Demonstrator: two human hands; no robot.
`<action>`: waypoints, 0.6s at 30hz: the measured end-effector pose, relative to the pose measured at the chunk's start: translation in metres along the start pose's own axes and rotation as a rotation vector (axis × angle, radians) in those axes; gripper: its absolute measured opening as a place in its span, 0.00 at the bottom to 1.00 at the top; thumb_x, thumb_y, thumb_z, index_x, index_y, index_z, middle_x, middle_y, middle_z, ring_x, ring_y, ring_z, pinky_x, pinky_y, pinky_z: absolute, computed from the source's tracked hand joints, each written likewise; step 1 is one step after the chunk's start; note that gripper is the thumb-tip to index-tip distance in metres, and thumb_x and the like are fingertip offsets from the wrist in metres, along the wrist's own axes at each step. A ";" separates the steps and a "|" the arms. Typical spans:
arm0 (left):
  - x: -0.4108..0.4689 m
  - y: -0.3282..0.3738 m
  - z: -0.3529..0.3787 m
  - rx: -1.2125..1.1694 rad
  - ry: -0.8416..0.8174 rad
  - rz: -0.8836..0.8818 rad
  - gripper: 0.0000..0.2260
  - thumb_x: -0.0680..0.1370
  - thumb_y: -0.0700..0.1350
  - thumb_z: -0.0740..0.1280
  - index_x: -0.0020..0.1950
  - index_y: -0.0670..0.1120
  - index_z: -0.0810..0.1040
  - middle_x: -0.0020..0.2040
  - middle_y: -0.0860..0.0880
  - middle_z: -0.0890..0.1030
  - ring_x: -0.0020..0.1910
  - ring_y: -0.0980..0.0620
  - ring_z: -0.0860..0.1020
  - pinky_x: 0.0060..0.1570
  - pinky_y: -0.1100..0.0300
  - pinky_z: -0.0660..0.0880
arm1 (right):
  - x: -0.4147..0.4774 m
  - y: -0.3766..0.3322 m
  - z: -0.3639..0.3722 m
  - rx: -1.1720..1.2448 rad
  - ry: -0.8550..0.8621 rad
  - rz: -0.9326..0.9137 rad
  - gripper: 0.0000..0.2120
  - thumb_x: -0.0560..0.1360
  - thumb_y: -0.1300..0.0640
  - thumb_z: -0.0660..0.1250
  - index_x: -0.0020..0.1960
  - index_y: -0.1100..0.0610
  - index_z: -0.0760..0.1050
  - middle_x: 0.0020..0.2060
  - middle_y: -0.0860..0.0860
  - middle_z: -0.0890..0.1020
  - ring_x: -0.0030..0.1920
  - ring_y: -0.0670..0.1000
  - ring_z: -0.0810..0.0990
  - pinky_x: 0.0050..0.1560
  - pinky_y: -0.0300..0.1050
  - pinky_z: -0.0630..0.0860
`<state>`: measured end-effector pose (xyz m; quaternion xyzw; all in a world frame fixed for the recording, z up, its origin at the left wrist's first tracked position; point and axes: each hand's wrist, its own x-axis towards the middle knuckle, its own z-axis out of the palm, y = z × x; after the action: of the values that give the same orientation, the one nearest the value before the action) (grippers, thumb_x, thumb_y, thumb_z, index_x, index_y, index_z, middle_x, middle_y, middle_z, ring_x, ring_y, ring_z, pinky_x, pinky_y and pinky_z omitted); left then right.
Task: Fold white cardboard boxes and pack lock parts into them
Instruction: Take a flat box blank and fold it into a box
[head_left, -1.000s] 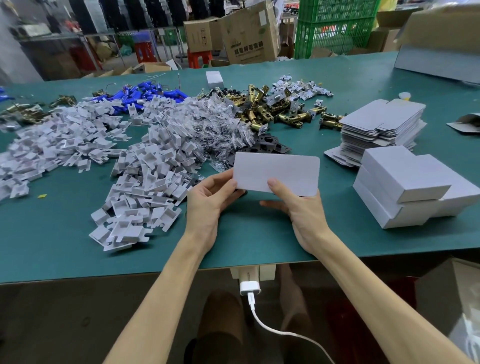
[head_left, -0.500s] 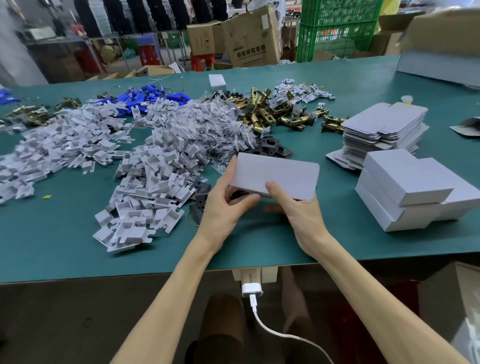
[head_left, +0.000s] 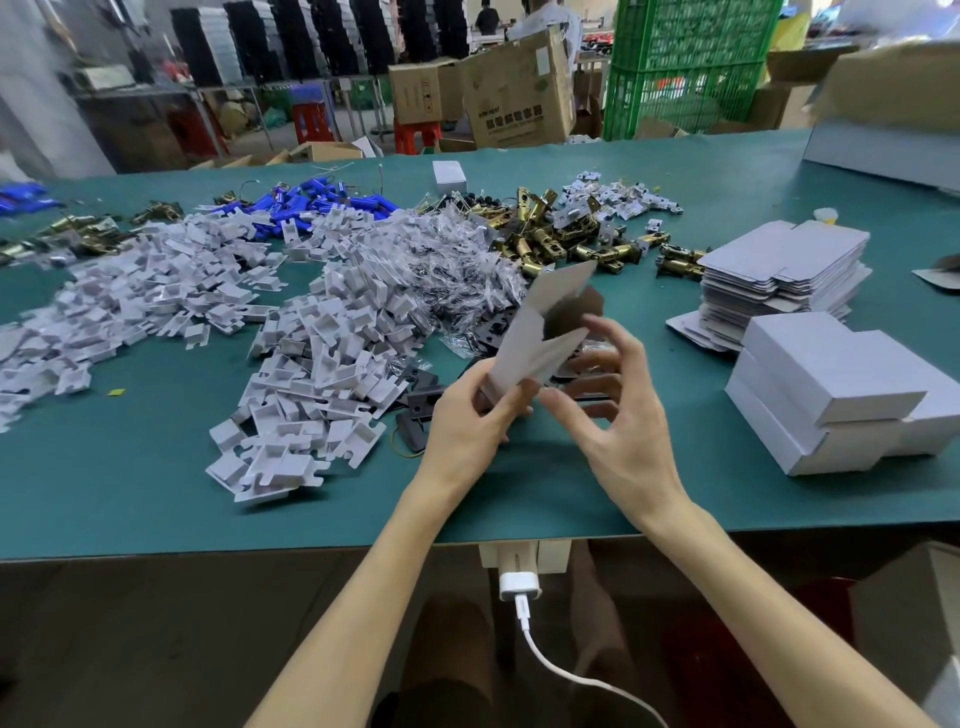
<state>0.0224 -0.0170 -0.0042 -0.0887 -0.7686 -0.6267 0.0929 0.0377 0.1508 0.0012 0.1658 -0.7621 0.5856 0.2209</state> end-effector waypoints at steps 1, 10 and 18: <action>-0.001 0.001 0.000 -0.019 -0.009 -0.008 0.13 0.81 0.52 0.71 0.58 0.44 0.80 0.46 0.41 0.84 0.41 0.53 0.84 0.34 0.62 0.75 | 0.002 -0.001 -0.003 -0.005 0.022 0.029 0.38 0.73 0.48 0.77 0.77 0.45 0.62 0.60 0.47 0.77 0.56 0.49 0.82 0.54 0.46 0.81; -0.002 0.003 0.002 0.016 -0.133 -0.027 0.17 0.80 0.56 0.70 0.60 0.45 0.83 0.54 0.47 0.85 0.52 0.50 0.83 0.53 0.53 0.79 | 0.015 0.000 -0.015 0.001 -0.033 0.098 0.49 0.75 0.55 0.76 0.83 0.44 0.46 0.60 0.41 0.79 0.54 0.43 0.83 0.54 0.38 0.80; 0.012 0.009 -0.012 -0.369 -0.232 -0.167 0.22 0.77 0.48 0.73 0.68 0.41 0.77 0.62 0.43 0.85 0.61 0.44 0.83 0.60 0.51 0.81 | 0.013 0.002 -0.018 -0.057 -0.152 0.158 0.39 0.72 0.53 0.78 0.78 0.51 0.63 0.57 0.42 0.80 0.55 0.42 0.81 0.57 0.40 0.80</action>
<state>0.0132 -0.0262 0.0102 -0.1119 -0.6513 -0.7476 -0.0658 0.0283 0.1686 0.0105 0.1425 -0.8037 0.5650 0.1203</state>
